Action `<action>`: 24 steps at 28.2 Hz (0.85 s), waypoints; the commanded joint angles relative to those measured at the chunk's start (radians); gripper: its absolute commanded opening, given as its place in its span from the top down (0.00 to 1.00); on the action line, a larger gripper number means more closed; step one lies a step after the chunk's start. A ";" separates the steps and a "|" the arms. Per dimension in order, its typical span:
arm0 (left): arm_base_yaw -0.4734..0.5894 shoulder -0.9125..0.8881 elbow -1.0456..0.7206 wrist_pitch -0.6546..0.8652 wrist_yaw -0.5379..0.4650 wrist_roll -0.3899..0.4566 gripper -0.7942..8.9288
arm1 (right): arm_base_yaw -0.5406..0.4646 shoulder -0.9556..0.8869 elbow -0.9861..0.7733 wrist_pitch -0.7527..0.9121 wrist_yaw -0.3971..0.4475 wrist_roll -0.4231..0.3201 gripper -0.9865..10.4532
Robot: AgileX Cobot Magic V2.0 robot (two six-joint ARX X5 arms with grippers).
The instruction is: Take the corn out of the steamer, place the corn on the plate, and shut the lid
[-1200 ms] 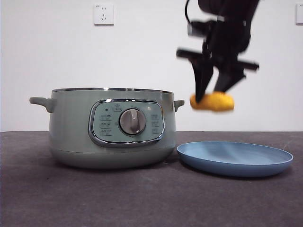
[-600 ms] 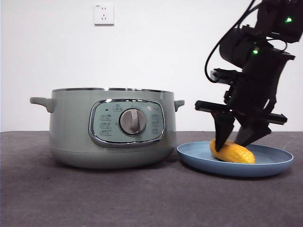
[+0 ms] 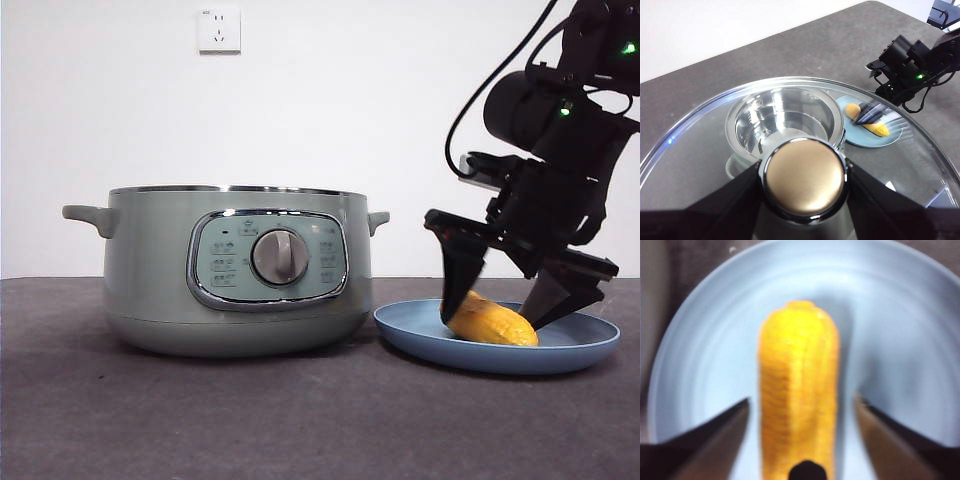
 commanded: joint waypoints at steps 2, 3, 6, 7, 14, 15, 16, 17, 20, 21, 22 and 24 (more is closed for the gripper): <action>0.002 0.012 0.013 0.077 0.010 0.001 0.93 | 0.000 -0.116 -0.007 -0.003 0.031 -0.004 0.43; 0.002 0.023 0.013 0.092 0.010 0.002 0.93 | -0.001 -0.163 -0.006 -0.007 0.033 -0.011 0.43; 0.002 0.071 0.013 0.143 0.053 0.002 0.93 | 0.000 -0.352 -0.004 -0.063 0.036 -0.030 0.43; 0.002 0.083 0.013 0.154 0.063 0.002 0.93 | 0.000 -0.390 -0.004 -0.083 0.036 -0.030 0.43; 0.002 0.225 0.012 0.237 0.061 0.060 0.93 | 0.000 -0.668 -0.004 -0.258 0.033 -0.056 0.43; 0.002 0.250 0.012 0.256 0.065 0.060 0.93 | 0.000 -0.706 -0.004 -0.281 0.033 -0.056 0.43; 0.002 0.270 0.012 0.273 0.072 0.060 0.93 | 0.000 -0.737 -0.004 -0.298 0.033 -0.056 0.43; 0.002 0.294 0.012 0.294 0.086 0.061 0.93 | 0.000 -0.767 -0.004 -0.314 0.033 -0.056 0.43; 0.002 0.370 0.012 0.372 0.094 0.061 0.93 | 0.000 -0.856 -0.004 -0.359 0.033 -0.055 0.43; 0.002 0.400 0.012 0.399 0.106 0.061 0.93 | 0.000 -0.889 -0.004 -0.375 0.033 -0.055 0.43; 0.002 0.423 0.012 0.418 0.115 0.061 0.93 | 0.000 -0.908 -0.004 -0.385 0.033 -0.055 0.43; -0.001 0.478 0.012 0.457 0.126 0.062 0.93 | 0.000 -0.951 -0.004 -0.409 0.033 -0.055 0.43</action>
